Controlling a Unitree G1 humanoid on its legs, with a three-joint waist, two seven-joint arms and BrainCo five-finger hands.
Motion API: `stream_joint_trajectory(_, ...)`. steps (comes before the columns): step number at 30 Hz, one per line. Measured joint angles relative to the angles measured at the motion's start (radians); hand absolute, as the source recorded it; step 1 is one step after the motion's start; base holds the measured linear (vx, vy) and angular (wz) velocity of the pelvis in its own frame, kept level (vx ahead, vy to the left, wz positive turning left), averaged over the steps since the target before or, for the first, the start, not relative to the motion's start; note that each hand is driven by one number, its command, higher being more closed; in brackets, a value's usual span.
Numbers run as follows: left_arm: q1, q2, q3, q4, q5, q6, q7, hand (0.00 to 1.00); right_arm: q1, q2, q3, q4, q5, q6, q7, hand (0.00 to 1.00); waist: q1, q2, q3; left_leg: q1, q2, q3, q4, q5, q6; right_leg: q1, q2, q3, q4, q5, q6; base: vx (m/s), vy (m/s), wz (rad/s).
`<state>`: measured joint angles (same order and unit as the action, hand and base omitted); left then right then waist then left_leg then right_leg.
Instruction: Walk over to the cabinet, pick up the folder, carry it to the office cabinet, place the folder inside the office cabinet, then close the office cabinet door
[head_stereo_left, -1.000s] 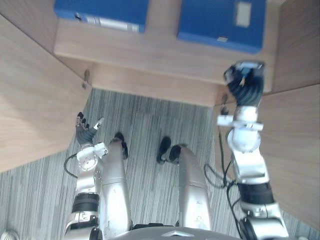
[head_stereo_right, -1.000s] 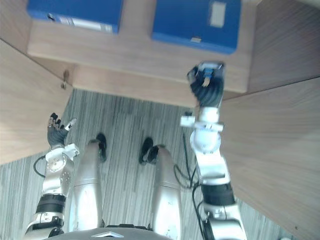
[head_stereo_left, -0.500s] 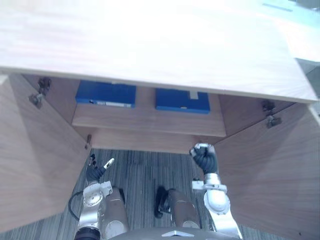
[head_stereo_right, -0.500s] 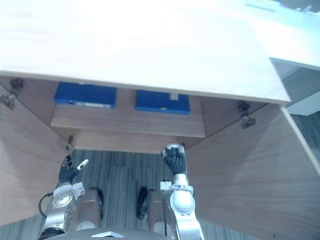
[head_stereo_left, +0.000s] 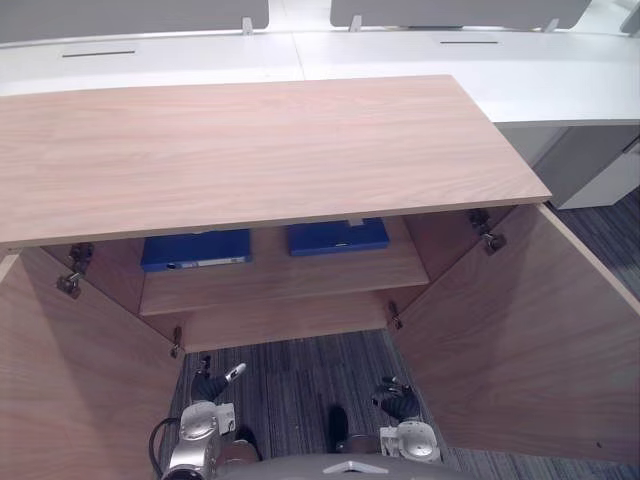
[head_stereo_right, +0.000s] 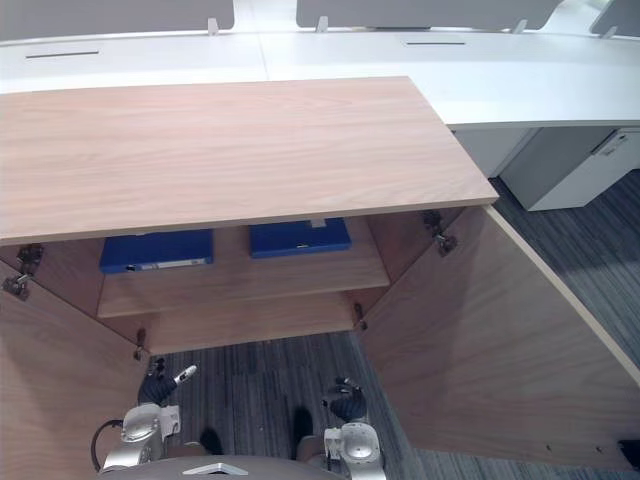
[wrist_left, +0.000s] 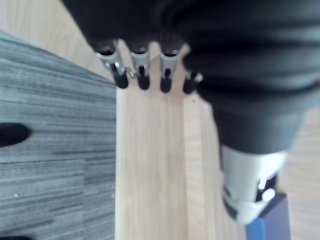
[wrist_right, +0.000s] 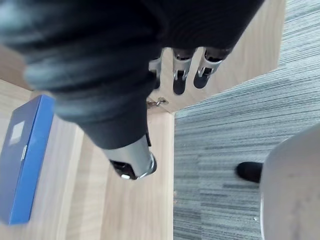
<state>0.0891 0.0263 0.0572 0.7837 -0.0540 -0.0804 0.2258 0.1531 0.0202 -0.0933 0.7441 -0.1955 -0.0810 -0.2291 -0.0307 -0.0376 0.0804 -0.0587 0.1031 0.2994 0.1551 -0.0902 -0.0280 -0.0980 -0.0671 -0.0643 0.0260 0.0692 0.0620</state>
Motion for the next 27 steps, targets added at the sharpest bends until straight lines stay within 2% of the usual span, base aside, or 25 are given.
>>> stream_joint_trajectory(7, 0.006, 0.002, 0.001, 0.105, 0.020, 0.012, -0.016, 0.00, -0.010, -0.009, -0.064, 0.085, 0.051, 0.019, 0.000, 0.00, -0.003, -0.013, -0.018, 0.067, -0.046, -0.021, -0.133, 0.056, 0.000, 0.032, -0.019, 0.003, -0.061, 0.023, 0.007, -0.09, 0.003, 0.01)
stream_joint_trajectory(12, 0.019, 0.003, 0.002, 0.134, 0.039, 0.017, -0.019, 0.00, -0.007, 0.000, -0.094, 0.100, 0.078, 0.020, -0.001, 0.00, -0.003, -0.021, -0.033, 0.127, -0.075, -0.028, -0.223, 0.077, 0.001, 0.054, -0.031, 0.012, -0.076, 0.024, 0.013, -0.04, 0.029, -0.03)
stream_joint_trajectory(17, 0.024, 0.005, 0.002, 0.143, 0.039, 0.018, -0.019, 0.00, 0.003, 0.004, -0.155, 0.095, 0.113, 0.020, -0.021, 0.00, -0.004, -0.020, -0.044, 0.168, -0.090, -0.018, -0.237, 0.080, 0.003, 0.074, -0.030, 0.054, -0.081, 0.030, 0.028, 0.02, 0.035, -0.22)
stream_joint_trajectory(19, 0.024, 0.005, 0.002, 0.146, 0.039, 0.018, -0.019, 0.00, 0.016, 0.007, -0.177, 0.067, 0.114, 0.020, -0.039, 0.00, -0.009, -0.020, -0.044, 0.178, -0.093, 0.001, -0.237, 0.075, 0.010, 0.079, -0.030, 0.067, -0.085, 0.031, 0.033, 0.05, 0.036, -0.27)
stream_joint_trajectory(24, 0.030, 0.007, 0.001, 0.141, 0.041, 0.019, -0.019, 0.00, 0.104, 0.015, -0.263, -0.151, 0.120, 0.017, -0.068, 0.00, -0.035, -0.019, -0.044, 0.189, -0.094, 0.045, -0.216, 0.044, 0.017, 0.074, -0.023, 0.116, -0.082, 0.038, 0.036, 0.06, 0.020, -0.30)
stream_joint_trajectory(27, 0.069, 0.013, -0.001, 0.086, 0.091, 0.021, -0.023, 0.00, 0.141, 0.020, -0.357, -0.274, 0.120, 0.014, -0.106, 0.00, -0.042, -0.015, -0.046, 0.193, -0.087, 0.070, -0.187, 0.013, 0.019, 0.075, -0.016, 0.140, -0.079, 0.035, 0.031, 0.04, -0.001, -0.27)
